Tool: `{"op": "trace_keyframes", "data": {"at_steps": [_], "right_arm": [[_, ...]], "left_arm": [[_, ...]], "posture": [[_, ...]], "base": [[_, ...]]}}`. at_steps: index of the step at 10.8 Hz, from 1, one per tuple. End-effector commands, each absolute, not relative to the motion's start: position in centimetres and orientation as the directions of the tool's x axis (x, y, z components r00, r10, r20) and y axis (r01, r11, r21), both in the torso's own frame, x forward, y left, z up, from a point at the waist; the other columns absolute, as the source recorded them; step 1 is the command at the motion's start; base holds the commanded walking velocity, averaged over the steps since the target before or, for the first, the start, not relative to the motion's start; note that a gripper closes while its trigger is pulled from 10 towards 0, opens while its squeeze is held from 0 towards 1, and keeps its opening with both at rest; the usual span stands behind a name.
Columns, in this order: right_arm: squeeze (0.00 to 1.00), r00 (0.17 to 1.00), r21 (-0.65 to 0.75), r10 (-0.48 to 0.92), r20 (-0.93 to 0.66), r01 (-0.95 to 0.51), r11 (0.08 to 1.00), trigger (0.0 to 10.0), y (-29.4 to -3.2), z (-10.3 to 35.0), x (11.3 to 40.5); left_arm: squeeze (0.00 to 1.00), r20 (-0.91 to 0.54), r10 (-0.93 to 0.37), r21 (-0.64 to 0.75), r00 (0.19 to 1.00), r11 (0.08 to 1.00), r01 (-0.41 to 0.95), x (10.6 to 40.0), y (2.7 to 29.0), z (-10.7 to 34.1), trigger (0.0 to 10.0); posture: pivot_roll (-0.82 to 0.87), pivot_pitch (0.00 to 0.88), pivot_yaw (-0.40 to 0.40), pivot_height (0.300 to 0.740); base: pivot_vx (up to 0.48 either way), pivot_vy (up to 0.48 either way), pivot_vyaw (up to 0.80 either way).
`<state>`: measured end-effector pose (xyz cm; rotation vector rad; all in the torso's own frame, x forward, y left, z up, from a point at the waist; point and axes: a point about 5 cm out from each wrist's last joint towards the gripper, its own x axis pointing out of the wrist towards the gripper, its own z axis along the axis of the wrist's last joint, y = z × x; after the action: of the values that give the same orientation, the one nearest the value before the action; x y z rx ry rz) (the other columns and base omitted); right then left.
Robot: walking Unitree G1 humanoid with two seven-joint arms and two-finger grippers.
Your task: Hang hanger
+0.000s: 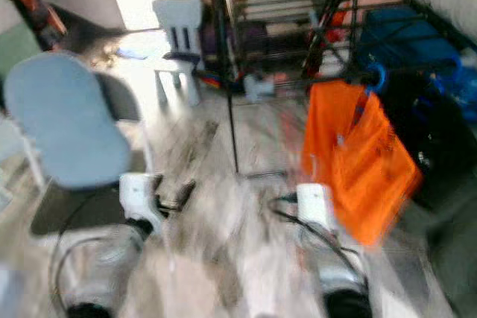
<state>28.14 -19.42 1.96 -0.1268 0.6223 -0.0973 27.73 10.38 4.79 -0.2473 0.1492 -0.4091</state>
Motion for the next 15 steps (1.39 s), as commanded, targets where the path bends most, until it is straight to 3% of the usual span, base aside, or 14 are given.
{"op": "trace_keyframes", "data": {"at_steps": [1, 7, 10, 12, 15], "right_arm": [[0.00, 0.844, -0.131, -0.103, -0.527, 0.040, 0.991, 10.0, -18.4, 3.1, 29.0], [0.00, 0.874, -0.154, -0.065, -0.482, -0.012, 0.988, 10.0, -18.5, 5.0, 29.1], [0.00, 0.894, -0.130, -0.020, -0.448, -0.043, 0.991, 10.0, -18.3, 7.7, 30.2], [0.00, 0.876, -0.025, -0.011, -0.482, -0.001, 1.000, 10.0, -18.5, 9.2, 31.6], [0.00, 0.863, -0.005, -0.035, -0.504, 0.037, 0.999, 10.0, -19.7, 10.5, 33.8]], "left_arm": [[0.00, -0.092, -0.383, -0.243, 0.919, 0.904, 0.352, 27.9, 11.6, 5.0, 10.0], [0.00, -0.078, -0.366, -0.272, 0.927, 0.903, 0.333, 27.5, 11.9, 5.0, 10.0], [0.00, -0.080, -0.367, -0.274, 0.927, 0.902, 0.334, 27.6, 11.9, 5.0, 10.0], [0.00, -0.088, -0.364, -0.275, 0.927, 0.903, 0.329, 27.6, 11.9, 4.9, 10.0], [0.00, -0.098, -0.359, -0.274, 0.928, 0.906, 0.322, 27.6, 11.8, 4.8, 10.0]], "posture": [[-0.21, 0.000, 0.061, 0.740], [-0.22, 0.000, 0.060, 0.740], [-0.22, 0.000, 0.059, 0.740], [-0.22, 0.000, 0.056, 0.740], [-0.21, 0.000, 0.046, 0.740]], "base": [[0.465, 0.000, 0.00], [0.078, 0.000, 0.00], [0.000, 0.000, 0.00], [0.000, 0.000, 0.00], [0.000, 0.000, 0.00]]}}
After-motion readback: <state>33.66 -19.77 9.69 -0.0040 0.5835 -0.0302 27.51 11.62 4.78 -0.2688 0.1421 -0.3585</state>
